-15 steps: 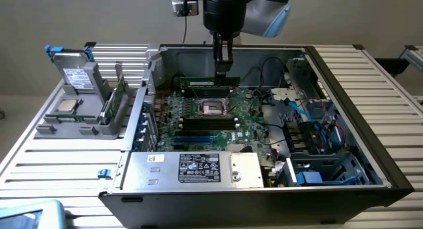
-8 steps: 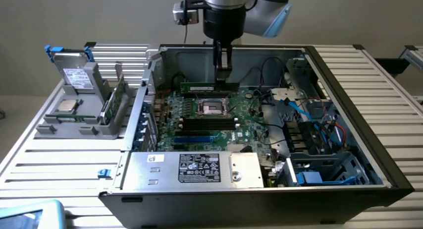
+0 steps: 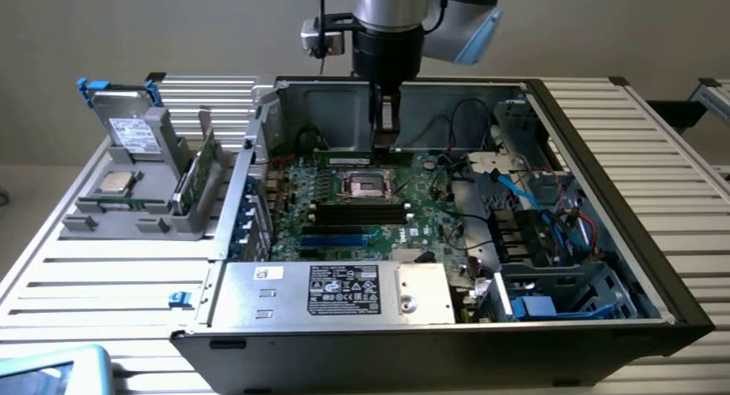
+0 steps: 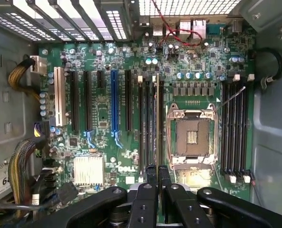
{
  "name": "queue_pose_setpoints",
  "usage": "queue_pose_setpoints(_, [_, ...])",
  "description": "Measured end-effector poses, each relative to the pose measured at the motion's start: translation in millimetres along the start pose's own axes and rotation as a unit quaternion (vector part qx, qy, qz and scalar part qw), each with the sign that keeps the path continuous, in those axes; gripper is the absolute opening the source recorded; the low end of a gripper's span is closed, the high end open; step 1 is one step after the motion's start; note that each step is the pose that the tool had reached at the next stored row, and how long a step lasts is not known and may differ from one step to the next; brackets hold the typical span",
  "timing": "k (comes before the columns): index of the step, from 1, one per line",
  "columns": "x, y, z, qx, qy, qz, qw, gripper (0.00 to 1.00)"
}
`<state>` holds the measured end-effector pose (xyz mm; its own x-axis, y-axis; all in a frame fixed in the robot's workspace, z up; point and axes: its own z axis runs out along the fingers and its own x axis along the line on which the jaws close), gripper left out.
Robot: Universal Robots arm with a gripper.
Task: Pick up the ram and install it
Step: 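Insert the ram into the slot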
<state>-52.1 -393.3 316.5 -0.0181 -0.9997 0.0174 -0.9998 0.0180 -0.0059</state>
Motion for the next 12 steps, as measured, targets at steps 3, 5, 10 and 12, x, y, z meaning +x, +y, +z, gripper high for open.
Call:
queue_pose_setpoints(3, [-0.1,-0.1,3.2,0.0006,0.0040,0.000,1.0000,0.13])
queue_pose_setpoints(5, [-0.1,-0.1,4.7,0.0014,0.0087,0.000,1.0000,0.13])
queue_pose_setpoints(10, [-0.2,0.0,11.2,0.0049,0.0133,0.000,0.9999,0.13])
queue_pose_setpoints(12, [-0.2,0.0,14.9,0.0062,0.0132,0.000,0.9999,0.13])
